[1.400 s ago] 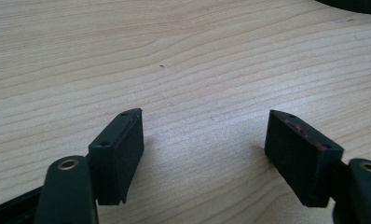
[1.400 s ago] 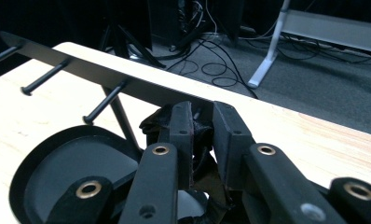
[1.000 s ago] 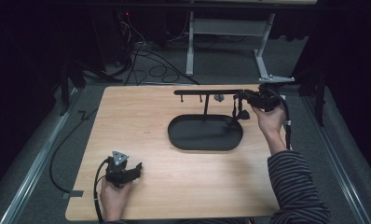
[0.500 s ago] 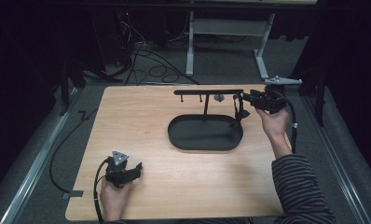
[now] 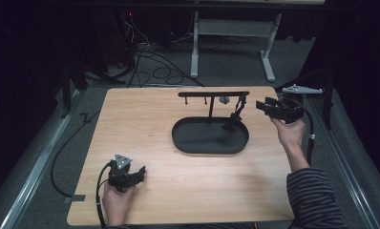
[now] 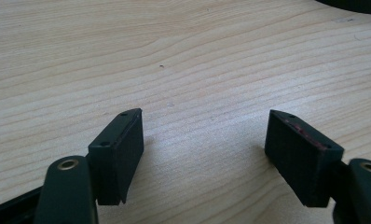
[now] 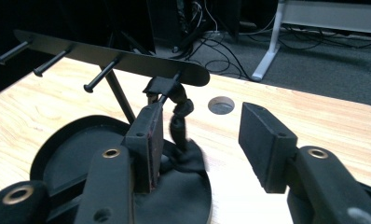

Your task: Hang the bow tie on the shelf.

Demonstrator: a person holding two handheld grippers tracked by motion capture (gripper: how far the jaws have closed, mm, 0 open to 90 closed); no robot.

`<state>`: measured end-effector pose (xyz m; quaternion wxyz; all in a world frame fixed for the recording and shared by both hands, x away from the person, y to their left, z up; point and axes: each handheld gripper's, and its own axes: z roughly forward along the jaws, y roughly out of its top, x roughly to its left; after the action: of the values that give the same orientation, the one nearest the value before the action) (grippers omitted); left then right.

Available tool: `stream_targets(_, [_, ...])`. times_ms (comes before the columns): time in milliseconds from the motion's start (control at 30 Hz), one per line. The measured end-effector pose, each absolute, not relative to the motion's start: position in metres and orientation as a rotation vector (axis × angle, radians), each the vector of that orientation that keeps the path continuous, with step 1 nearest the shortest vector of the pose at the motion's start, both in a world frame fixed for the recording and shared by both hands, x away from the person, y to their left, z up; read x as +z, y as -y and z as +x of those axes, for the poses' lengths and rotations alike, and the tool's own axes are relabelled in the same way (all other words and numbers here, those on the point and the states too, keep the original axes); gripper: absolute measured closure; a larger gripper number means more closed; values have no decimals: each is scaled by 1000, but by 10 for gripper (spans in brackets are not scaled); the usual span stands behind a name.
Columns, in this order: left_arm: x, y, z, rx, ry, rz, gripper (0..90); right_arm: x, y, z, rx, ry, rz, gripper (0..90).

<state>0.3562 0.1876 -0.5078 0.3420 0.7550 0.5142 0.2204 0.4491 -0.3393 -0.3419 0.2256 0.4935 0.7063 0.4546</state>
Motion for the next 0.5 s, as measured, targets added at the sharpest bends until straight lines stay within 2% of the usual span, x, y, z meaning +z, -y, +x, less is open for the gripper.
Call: stream_targets(500, [-508, -188, 356, 574, -1337, 1964, 285, -348, 346, 427, 1239, -1932, 1320, 496])
